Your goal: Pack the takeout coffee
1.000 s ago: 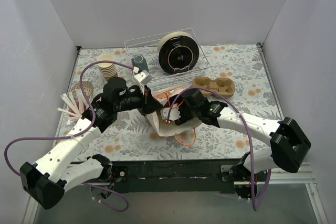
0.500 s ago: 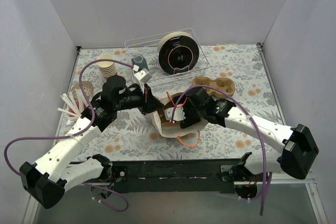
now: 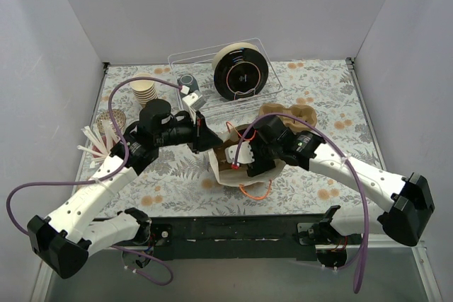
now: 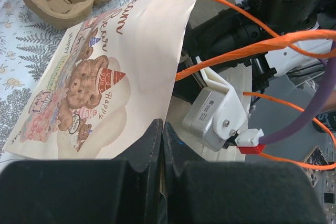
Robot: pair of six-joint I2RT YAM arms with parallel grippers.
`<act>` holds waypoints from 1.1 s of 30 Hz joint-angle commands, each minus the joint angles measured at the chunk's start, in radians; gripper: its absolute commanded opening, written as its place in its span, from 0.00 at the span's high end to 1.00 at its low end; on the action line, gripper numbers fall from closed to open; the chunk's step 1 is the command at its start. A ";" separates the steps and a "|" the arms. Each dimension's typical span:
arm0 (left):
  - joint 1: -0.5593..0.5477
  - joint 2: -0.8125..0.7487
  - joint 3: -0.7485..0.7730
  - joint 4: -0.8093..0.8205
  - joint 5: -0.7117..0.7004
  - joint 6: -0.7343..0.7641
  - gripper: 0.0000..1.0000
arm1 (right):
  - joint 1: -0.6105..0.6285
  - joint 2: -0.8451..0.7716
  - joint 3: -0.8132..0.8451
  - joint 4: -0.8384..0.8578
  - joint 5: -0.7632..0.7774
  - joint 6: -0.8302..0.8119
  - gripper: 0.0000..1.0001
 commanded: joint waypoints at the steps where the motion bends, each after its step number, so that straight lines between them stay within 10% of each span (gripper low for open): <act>1: 0.003 0.010 0.051 -0.012 0.028 0.002 1.00 | -0.004 -0.039 0.059 -0.087 -0.043 0.027 0.01; 33: 0.003 0.146 0.160 -0.135 0.016 0.019 1.00 | -0.004 -0.074 0.291 -0.232 -0.091 0.195 0.02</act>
